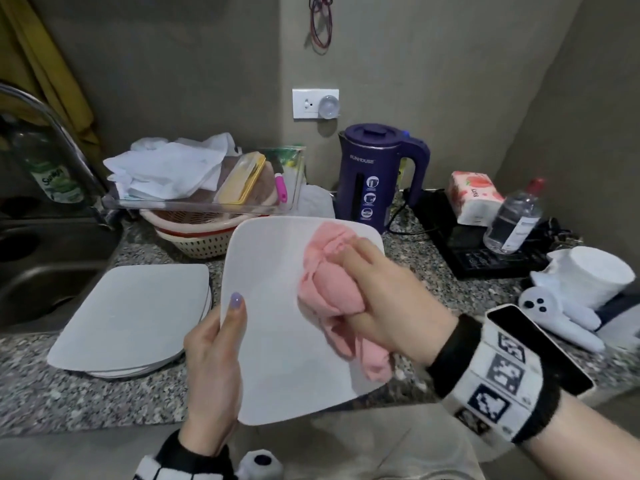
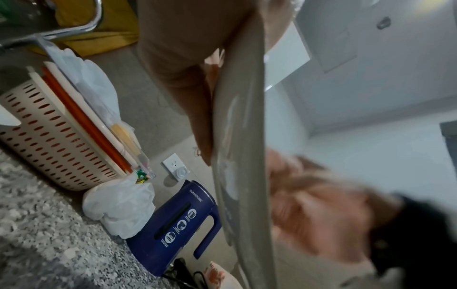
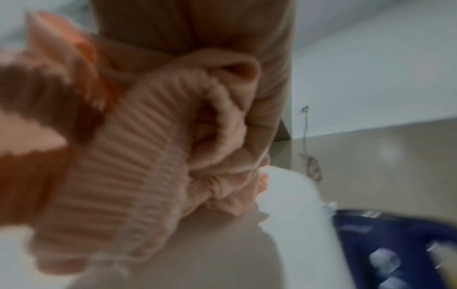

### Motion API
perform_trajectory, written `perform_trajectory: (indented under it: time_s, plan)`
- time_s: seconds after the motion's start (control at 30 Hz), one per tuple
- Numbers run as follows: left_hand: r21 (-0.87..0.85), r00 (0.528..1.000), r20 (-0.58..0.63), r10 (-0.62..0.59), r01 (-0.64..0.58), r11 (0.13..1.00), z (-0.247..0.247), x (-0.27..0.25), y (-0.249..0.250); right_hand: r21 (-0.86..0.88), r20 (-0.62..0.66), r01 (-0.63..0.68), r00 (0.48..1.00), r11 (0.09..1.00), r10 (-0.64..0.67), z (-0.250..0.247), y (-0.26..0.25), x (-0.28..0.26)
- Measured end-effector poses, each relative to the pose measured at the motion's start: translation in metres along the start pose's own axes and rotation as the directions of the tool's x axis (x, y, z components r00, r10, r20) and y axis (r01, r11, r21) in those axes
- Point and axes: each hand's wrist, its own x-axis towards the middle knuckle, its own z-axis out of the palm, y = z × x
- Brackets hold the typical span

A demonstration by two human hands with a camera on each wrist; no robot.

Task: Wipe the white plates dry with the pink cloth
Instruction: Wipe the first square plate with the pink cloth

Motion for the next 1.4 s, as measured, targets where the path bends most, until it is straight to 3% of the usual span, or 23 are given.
perform_trajectory:
  time_s: [0.1, 0.17, 0.33, 0.4, 0.5, 0.57, 0.63, 0.73, 0.77, 0.83, 0.9, 0.97, 1.03, 1.17, 1.3, 1.4]
  plan:
    - [0.041, 1.000, 0.024, 0.020, -0.021, 0.999, 0.002, 0.005, 0.001, 0.203, 0.063, 0.173, 0.980, 0.964, -0.189, 0.027, -0.043, -0.010]
    - [0.066, 0.999, 0.029, 0.041, -0.042, 0.997, 0.000, 0.007, 0.005, 0.117, 0.006, 0.187, 0.982, 0.975, -0.189, 0.026, -0.051, 0.003]
    - [-0.005, 1.000, -0.029, 0.011, -0.012, 1.000, -0.006, 0.006, 0.014, -0.142, -0.187, -0.155, 0.974, 0.978, 0.127, -0.011, -0.002, 0.011]
    - [-0.002, 0.999, -0.048, -0.002, 0.002, 1.000, -0.006, 0.008, 0.013, -0.175, -0.086, -0.100, 0.993, 0.979, 0.086, 0.005, -0.011, -0.005]
    - [0.038, 0.999, -0.020, -0.033, 0.033, 0.999, -0.006, 0.008, 0.011, 0.052, 0.145, 0.093, 0.984, 0.994, -0.099, 0.040, -0.055, -0.021]
    - [0.038, 0.998, 0.007, -0.060, 0.059, 0.998, -0.008, 0.007, 0.010, 0.072, 0.144, 0.121, 0.981, 0.990, -0.131, 0.039, -0.069, -0.008]
    - [0.000, 0.997, 0.003, -0.072, 0.072, 0.997, -0.010, 0.006, 0.011, 0.001, 0.023, 0.043, 0.999, 0.999, -0.043, 0.018, -0.055, 0.011]
    - [-0.063, 0.992, -0.015, -0.123, 0.121, 0.991, -0.010, 0.003, 0.015, -0.219, -0.097, -0.174, 0.983, 0.960, 0.156, -0.013, -0.016, 0.009]
    - [-0.070, 0.991, -0.026, -0.133, 0.131, 0.989, -0.009, 0.003, 0.014, -0.259, -0.081, -0.214, 0.977, 0.942, 0.199, -0.015, -0.012, -0.001]
    - [-0.085, 0.989, -0.043, -0.139, 0.135, 0.987, -0.005, 0.005, 0.015, -0.194, 0.058, -0.175, 0.980, 0.965, 0.189, 0.003, -0.022, -0.021]
    - [-0.090, 0.987, -0.065, -0.149, 0.143, 0.986, -0.003, 0.008, 0.012, 0.012, 0.276, -0.061, 0.960, 0.998, 0.055, 0.029, -0.054, -0.038]
    - [-0.121, 0.982, -0.071, -0.175, 0.165, 0.979, -0.005, 0.010, 0.010, 0.137, 0.395, 0.020, 0.916, 0.990, -0.073, 0.047, -0.074, -0.044]
    - [-0.160, 0.979, -0.062, -0.192, 0.180, 0.971, -0.009, 0.010, 0.010, 0.092, 0.357, 0.021, 0.933, 0.996, -0.052, 0.041, -0.058, -0.042]
    - [-0.102, 0.995, -0.049, -0.093, 0.087, 0.991, -0.013, 0.008, 0.014, -0.215, 0.193, -0.115, 0.968, 0.970, 0.158, 0.007, -0.001, -0.041]
    - [-0.019, 0.998, -0.027, -0.056, 0.055, 0.998, -0.005, 0.006, 0.013, -0.016, 0.204, 0.039, 0.978, 0.999, -0.035, 0.022, -0.043, -0.012]
    - [-0.047, 0.997, 0.002, -0.082, 0.082, 0.996, -0.005, 0.002, 0.011, -0.043, 0.051, 0.061, 0.997, 0.997, -0.059, 0.003, -0.053, 0.025]
